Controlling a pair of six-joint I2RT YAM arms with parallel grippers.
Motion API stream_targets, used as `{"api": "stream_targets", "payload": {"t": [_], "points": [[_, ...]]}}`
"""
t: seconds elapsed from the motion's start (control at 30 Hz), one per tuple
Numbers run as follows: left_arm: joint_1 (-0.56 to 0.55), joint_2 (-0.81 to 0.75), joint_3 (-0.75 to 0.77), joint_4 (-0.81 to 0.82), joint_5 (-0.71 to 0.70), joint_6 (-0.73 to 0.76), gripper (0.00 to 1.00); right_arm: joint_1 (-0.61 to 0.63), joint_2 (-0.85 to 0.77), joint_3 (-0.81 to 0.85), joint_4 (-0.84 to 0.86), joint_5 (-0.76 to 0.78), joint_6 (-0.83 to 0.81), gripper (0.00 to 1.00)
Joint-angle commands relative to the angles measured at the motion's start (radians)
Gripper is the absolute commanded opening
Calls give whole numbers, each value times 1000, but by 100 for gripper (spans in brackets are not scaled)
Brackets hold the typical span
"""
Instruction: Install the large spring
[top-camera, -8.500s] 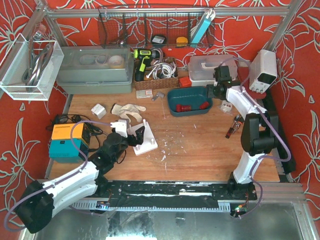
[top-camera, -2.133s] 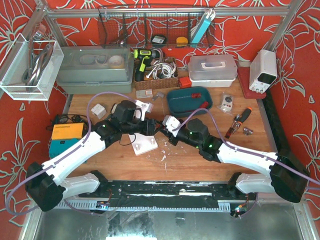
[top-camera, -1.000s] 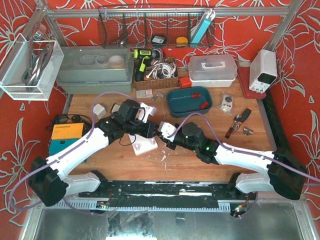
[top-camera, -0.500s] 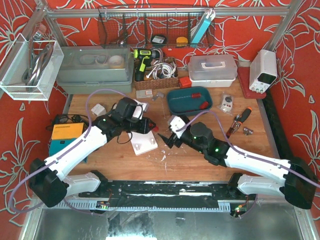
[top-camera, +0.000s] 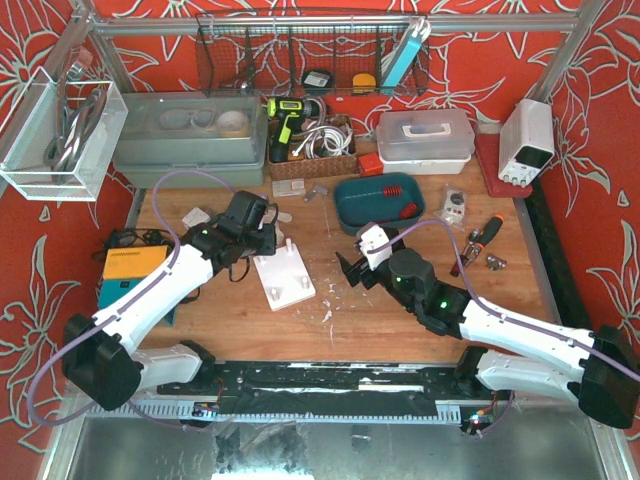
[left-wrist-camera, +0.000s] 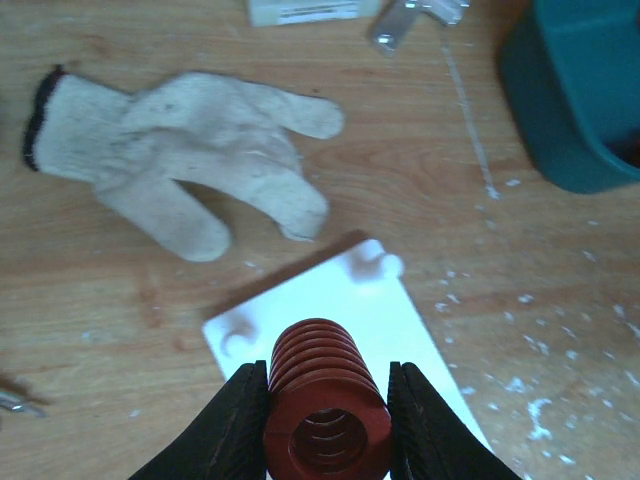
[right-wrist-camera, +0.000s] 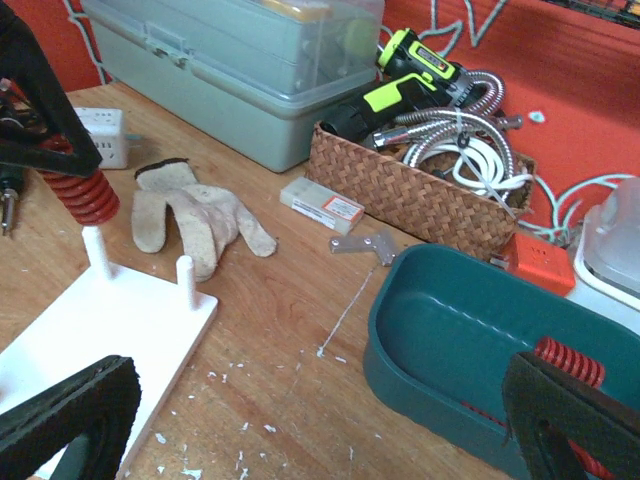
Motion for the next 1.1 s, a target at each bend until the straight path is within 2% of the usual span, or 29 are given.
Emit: {"api": "stream_targets", "payload": {"t": [0.0, 0.13, 0.27, 1.07], "points": [[38, 21, 29, -19, -103, 12, 0, -10, 13, -10, -3, 59, 30, 99], [58, 46, 28, -22, -128, 17, 0, -12, 14, -11, -3, 71, 35, 99], [80, 63, 5, 5, -85, 30, 0, -15, 1, -19, -2, 86, 37, 99], [93, 158, -54, 44, -56, 56, 1, -19, 0, -26, -7, 99, 39, 99]]}}
